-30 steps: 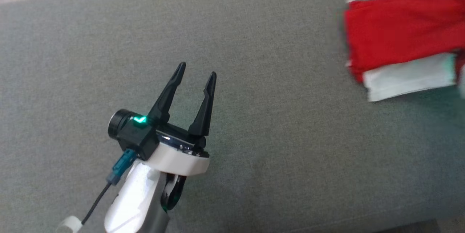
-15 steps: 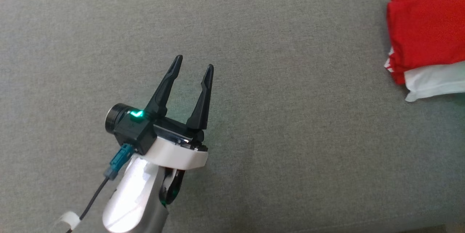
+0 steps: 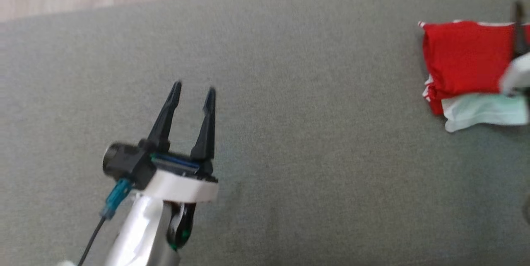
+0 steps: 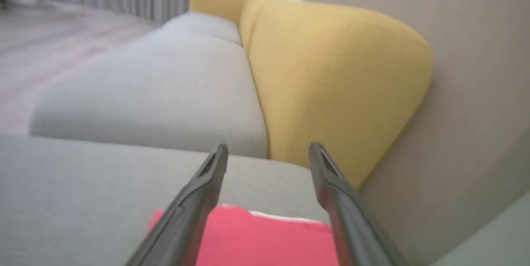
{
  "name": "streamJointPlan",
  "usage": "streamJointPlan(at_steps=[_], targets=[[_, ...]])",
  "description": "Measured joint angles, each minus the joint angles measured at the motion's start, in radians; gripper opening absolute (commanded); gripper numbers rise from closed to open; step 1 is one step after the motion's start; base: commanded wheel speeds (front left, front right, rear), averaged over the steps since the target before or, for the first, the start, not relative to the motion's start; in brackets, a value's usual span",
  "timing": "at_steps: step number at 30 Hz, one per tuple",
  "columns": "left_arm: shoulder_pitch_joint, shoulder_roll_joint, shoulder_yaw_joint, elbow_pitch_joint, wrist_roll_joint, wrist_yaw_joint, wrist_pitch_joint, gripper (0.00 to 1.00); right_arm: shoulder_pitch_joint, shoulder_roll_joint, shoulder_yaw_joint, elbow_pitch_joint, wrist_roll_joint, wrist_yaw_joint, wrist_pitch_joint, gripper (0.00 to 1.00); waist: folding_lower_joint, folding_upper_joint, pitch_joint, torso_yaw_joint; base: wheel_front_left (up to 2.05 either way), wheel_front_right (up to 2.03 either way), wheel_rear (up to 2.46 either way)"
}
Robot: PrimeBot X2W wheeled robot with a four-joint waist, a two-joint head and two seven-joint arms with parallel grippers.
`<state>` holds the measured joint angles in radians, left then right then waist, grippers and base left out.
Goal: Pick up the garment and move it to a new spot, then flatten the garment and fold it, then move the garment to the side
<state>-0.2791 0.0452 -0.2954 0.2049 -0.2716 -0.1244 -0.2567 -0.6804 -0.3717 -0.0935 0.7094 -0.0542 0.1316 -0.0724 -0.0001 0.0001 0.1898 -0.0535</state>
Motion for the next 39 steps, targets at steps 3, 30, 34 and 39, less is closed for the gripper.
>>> streamJointPlan(at_steps=[3, 30, 34, 39], targets=[[0.037, 0.0, 0.019, 0.006, -0.022, 0.001, 0.0, 1.0, 0.026, 0.065, 0.037, -0.094, 0.048, 0.0, -0.031, 1.0, 0.0, 0.0, -0.042, 0.006, 0.0, 0.0, 0.0], [0.268, 0.003, 0.168, 0.03, -0.046, 0.001, 0.0, 1.0, 0.646, 0.325, 0.156, -0.379, 0.359, 0.0, -0.176, 1.0, 0.0, 0.0, -0.216, 0.116, 0.0, 0.0, 0.0], [0.269, 0.003, 0.174, 0.021, -0.046, 0.0, 0.0, 1.0, 0.647, 0.325, 0.157, -0.402, 0.365, 0.0, -0.176, 1.0, 0.0001, 0.0, -0.218, 0.111, 0.0, 0.0, 0.0], [0.269, 0.003, 0.177, 0.018, -0.07, 0.0, 0.0, 1.0, 0.647, 0.325, 0.156, -0.413, 0.365, 0.0, -0.176, 1.0, 0.0001, 0.0, -0.218, 0.104, 0.0, 0.0, 0.0]])
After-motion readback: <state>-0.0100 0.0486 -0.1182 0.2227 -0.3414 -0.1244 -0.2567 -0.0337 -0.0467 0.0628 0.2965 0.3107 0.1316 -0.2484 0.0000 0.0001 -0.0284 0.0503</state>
